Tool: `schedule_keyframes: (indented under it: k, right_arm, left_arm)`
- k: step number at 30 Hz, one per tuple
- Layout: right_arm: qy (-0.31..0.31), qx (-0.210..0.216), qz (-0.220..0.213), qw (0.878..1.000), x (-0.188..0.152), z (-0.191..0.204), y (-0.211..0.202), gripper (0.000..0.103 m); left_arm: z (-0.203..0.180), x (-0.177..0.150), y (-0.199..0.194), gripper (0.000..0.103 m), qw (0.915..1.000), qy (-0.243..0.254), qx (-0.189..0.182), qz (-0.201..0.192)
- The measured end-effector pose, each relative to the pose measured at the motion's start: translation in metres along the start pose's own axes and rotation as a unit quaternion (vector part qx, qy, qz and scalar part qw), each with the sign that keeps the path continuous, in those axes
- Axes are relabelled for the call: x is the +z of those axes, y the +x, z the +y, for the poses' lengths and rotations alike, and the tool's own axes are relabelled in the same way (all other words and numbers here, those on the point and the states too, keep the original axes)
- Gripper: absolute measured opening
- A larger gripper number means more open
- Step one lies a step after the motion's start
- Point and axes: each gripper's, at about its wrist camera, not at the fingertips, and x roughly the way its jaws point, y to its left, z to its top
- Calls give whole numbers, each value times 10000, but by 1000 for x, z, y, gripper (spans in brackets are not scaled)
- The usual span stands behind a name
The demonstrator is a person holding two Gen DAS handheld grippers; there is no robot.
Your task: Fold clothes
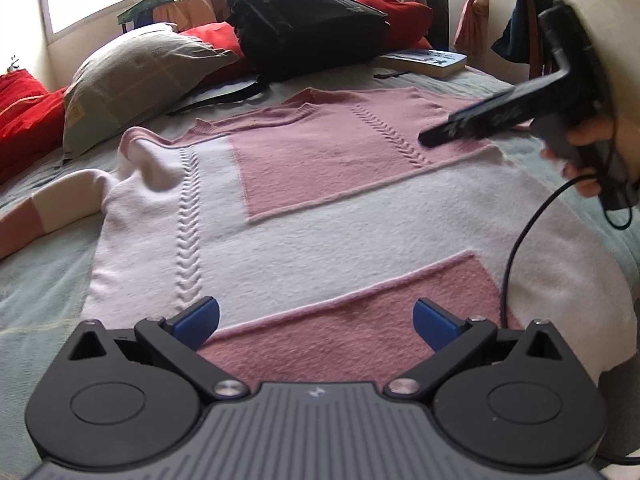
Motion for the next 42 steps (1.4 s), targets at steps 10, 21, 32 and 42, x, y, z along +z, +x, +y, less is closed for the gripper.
schedule_keyframes:
  k: [10, 21, 32, 42]
  right_arm:
    - [537, -207, 13, 9983, -17, -2, -48, 92]
    - [711, -165, 264, 9970, -55, 47, -38, 99]
    - [270, -739, -89, 9969, -77, 95, -77, 103]
    - [534, -1147, -82, 9919, -125, 101, -86, 103]
  left_arm:
    - [7, -6, 0, 102, 9998, -114, -144, -7]
    - [22, -20, 6, 102, 9980, -467, -393, 187]
    - [26, -19, -5, 102, 9986, -370, -390, -18]
    - [38, -45, -9, 102, 9995, -190, -210, 146]
